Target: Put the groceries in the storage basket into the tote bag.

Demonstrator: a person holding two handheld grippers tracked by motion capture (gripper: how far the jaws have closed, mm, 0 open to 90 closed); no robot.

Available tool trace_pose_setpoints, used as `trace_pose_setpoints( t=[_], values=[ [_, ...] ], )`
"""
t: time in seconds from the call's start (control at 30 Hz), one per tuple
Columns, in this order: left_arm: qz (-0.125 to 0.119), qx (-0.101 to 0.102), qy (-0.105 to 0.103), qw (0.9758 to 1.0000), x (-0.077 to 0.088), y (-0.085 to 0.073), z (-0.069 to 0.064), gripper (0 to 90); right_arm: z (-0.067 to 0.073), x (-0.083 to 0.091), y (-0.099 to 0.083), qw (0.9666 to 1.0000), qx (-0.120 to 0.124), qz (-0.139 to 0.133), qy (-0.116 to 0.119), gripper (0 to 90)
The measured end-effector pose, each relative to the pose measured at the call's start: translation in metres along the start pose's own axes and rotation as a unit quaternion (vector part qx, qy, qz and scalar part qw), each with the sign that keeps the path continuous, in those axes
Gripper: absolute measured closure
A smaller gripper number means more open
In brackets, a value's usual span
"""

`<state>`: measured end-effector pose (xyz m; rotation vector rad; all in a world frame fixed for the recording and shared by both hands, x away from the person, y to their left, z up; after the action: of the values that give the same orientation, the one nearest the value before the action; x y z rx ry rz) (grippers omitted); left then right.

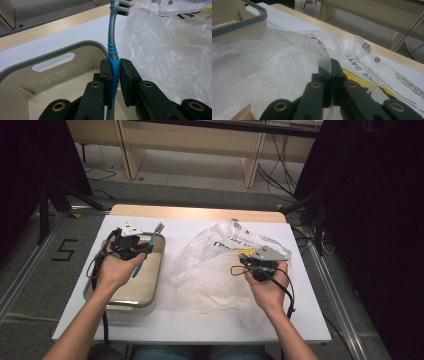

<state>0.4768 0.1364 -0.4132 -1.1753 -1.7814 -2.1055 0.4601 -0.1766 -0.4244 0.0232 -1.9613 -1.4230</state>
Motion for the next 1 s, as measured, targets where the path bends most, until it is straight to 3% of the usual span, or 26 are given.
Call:
trace_pose_setpoints(
  t=[1.0],
  values=[
    [-0.016, -0.014, -0.037, 0.9991, 0.014, 0.012, -0.03, 80.3, -0.001, 0.0, 0.0, 1.0, 0.0, 0.0, 0.001, 90.0]
  ],
)
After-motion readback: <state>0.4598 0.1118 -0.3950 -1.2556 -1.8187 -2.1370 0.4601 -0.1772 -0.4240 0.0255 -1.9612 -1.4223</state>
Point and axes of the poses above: each handheld gripper's, and its own axes: x roughly backward along the jaws, y roughly out of its top, z roughly to its left, the point moved 8 cm from there along -x, roughly forward along the jaws, and after that the axes turned 3 degrees about z, right-handed, at the moved point
